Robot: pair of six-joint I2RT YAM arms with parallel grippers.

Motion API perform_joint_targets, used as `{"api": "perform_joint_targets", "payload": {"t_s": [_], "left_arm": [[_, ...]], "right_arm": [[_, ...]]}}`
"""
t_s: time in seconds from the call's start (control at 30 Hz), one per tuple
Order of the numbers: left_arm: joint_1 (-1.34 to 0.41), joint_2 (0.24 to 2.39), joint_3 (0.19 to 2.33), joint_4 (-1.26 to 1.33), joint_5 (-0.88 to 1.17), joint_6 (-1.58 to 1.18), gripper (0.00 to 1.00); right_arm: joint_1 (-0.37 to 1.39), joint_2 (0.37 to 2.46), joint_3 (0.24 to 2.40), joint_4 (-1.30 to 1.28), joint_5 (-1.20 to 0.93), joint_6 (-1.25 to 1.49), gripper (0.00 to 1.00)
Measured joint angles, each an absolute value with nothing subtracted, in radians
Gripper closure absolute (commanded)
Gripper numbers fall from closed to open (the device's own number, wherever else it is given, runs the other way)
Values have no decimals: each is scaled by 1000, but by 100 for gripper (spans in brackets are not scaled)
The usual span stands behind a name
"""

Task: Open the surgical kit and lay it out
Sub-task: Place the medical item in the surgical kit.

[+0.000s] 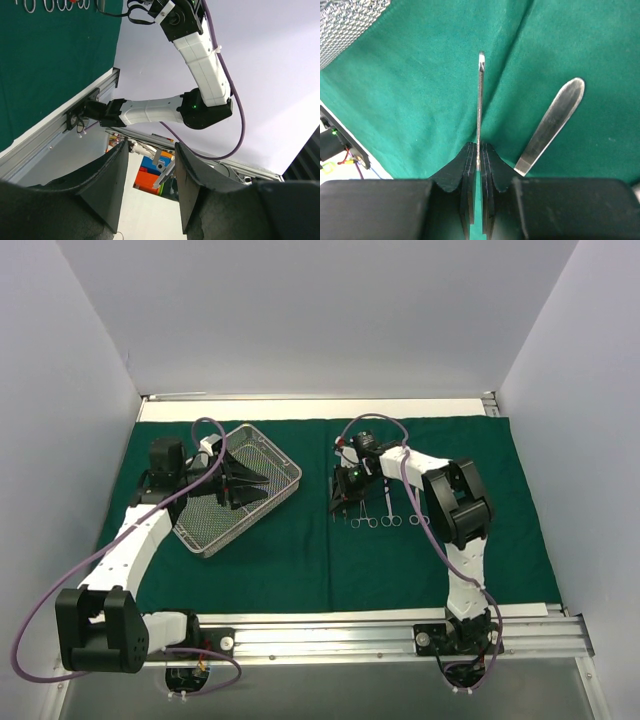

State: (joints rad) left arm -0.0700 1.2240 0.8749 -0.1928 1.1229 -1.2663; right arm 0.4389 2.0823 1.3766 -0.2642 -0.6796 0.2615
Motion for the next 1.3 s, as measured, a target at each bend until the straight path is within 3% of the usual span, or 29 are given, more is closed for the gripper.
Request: {"api": "perform_joint_targets", "payload": {"t_s": [0.77,1.3], "left_arm": [[-70,1240,889,-191,1123,-1267,50],[-70,1240,889,-183,1123,-1271,50]], "right_arm": [[439,2095,1359,-227,-722,326,84],[440,2094,1374,-258,-695,310,81]]}}
